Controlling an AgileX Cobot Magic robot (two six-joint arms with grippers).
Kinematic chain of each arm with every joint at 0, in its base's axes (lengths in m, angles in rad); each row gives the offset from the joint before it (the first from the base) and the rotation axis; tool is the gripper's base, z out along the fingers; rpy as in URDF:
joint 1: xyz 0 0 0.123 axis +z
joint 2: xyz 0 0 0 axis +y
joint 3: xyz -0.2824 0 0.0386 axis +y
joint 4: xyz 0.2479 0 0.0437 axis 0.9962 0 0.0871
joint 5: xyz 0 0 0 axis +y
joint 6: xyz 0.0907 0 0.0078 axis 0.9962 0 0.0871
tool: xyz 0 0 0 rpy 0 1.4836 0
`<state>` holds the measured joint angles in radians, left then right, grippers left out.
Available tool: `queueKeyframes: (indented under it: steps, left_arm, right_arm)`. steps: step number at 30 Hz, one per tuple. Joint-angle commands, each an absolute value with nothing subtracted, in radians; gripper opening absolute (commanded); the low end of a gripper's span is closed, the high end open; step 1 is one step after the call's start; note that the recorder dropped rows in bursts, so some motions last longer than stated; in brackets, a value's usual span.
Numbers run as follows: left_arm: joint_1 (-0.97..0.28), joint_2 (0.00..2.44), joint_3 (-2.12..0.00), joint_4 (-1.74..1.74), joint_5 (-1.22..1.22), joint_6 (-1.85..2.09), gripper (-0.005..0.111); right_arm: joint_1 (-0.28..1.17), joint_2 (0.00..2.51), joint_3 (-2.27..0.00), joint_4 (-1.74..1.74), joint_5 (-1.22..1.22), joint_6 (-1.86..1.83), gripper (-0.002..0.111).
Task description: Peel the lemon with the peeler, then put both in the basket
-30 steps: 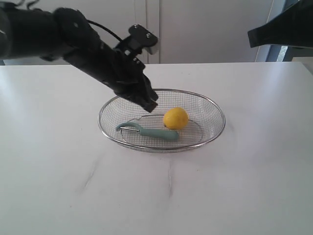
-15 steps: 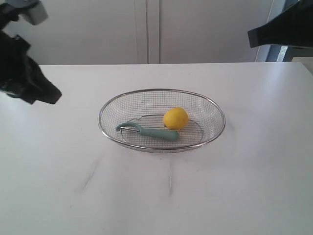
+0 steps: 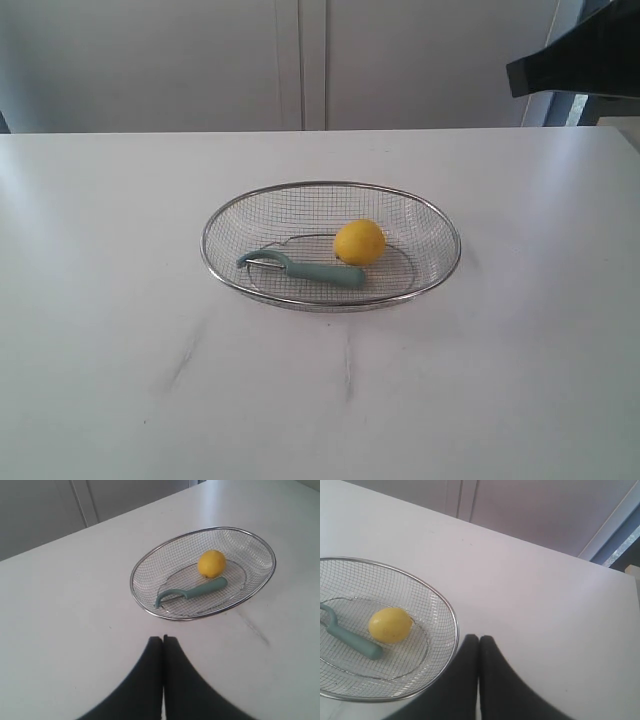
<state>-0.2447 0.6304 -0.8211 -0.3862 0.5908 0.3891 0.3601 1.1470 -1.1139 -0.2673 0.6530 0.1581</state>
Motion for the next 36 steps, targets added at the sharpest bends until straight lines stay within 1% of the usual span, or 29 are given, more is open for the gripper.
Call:
queueKeyframes:
  steps: [1,27,30,36]
  left_arm:
    - [-0.240,0.593,-0.791,-0.403,0.615,0.377,0.000]
    - [-0.251,0.568,-0.791,-0.395,0.630,0.381,0.000]
    - [-0.243,0.534,-0.791,-0.395,0.630,0.381,0.000]
    - [-0.166,0.362,-0.791,-0.395,0.630,0.381,0.000]
  right_arm:
    - [0.359,1.141,-1.112,-0.268,0.649,0.181,0.000]
    - [0.359,1.141,-1.112,-0.266,0.649,0.181,0.000]
    - [0.359,1.141,-1.112,-0.266,0.649,0.181,0.000]
    - [0.359,1.141,-1.112,-0.266,0.649,0.181,0.000]
